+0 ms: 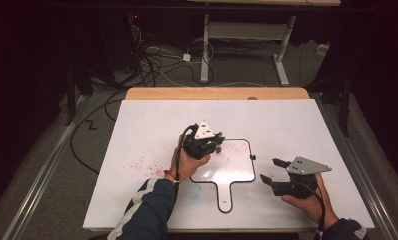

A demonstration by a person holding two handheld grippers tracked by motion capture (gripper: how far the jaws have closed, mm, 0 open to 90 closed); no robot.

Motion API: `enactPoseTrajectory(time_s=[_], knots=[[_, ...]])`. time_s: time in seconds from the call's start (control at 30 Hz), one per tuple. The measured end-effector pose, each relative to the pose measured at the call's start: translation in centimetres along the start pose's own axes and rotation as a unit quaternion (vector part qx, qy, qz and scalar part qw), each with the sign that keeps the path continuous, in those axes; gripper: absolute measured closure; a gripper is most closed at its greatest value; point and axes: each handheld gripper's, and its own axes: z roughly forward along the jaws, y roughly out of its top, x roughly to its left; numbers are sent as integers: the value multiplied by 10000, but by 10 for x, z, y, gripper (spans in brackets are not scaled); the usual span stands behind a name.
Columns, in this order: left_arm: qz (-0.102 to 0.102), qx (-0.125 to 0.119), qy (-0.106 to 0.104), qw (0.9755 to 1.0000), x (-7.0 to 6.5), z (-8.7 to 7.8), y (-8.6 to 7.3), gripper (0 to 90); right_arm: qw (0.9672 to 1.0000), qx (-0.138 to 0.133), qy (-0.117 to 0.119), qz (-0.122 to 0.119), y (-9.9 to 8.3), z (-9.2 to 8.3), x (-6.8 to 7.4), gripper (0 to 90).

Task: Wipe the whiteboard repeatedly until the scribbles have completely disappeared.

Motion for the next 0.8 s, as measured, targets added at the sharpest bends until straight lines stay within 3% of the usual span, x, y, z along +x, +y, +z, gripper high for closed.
enactPoseTrajectory(time_s=[0.17, 0.33, 0.53, 0.8], knots=[[-124, 57, 238, 9996, 15, -20, -13, 790, 10000, 29, -54, -37, 1, 1, 1, 302], [-246, -48, 323, 9992, 18, -21, -17, 790, 9998, 92, -81, -133, 0, 2, 3, 301], [-269, -211, 286, 9990, 4, 4, -4, 790, 9998, 84, -42, -151, 1, 2, 4, 302], [-149, -280, 21, 9995, -21, 41, 20, 789, 9998, 49, 12, -169, 1, 0, 4, 301]])
